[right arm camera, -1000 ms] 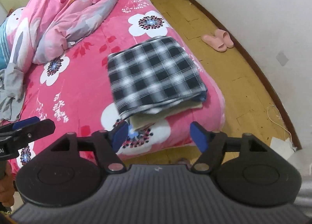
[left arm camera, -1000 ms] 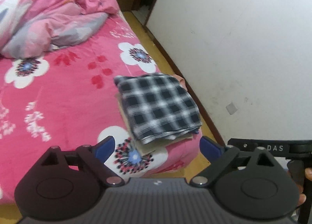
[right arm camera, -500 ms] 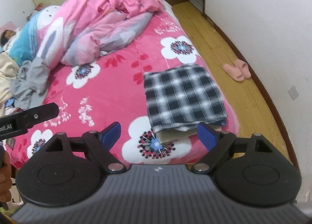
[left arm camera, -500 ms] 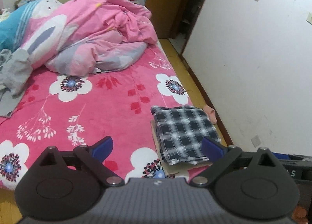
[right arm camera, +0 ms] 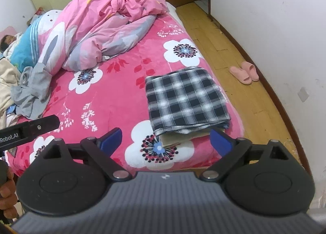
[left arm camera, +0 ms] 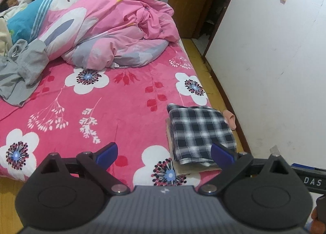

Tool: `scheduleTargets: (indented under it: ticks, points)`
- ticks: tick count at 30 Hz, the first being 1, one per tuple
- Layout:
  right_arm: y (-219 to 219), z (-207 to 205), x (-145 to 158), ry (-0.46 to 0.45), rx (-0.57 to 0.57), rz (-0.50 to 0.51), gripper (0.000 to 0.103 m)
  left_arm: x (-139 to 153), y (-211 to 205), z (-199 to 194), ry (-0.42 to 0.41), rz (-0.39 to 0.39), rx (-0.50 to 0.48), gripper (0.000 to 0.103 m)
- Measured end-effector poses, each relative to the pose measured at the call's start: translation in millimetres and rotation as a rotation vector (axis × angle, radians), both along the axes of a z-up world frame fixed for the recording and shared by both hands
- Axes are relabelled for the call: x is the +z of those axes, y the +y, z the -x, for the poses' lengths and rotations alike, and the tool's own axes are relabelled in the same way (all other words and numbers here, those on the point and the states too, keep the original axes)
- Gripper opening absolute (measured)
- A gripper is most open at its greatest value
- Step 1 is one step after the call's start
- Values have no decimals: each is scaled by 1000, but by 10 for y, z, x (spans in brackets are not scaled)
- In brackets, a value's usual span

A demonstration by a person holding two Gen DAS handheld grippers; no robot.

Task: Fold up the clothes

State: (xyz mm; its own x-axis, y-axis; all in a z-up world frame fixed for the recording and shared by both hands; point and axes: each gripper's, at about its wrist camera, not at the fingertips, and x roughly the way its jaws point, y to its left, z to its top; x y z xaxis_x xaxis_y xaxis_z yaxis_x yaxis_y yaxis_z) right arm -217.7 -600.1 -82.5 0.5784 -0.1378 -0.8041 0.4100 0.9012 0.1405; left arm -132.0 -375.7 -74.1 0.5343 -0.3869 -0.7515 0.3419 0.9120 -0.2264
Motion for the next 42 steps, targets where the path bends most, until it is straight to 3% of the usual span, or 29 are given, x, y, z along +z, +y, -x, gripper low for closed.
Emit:
scheduleTargets:
  ticks: [10, 18, 23, 30, 35, 42]
  points:
    - [51, 172, -15, 40, -78, 112, 99, -22, -139, 130, 7, -61, -17, 99]
    - [69, 235, 65, 11, -74, 180, 100, 64, -245, 180, -64, -123, -40, 99]
    - [49, 237, 191, -33, -72, 184, 101, 283, -284, 137, -124, -110, -54, 99]
    - [-7, 226, 373, -79, -67, 178, 101, 472, -249, -46, -45, -47, 17, 99]
    - [15, 240, 403, -61, -71, 169, 101, 450, -278, -70, -9, -85, 46, 99]
    - [194, 202, 329, -20, -24, 241, 101, 353, -353, -36, 42, -150, 4, 99]
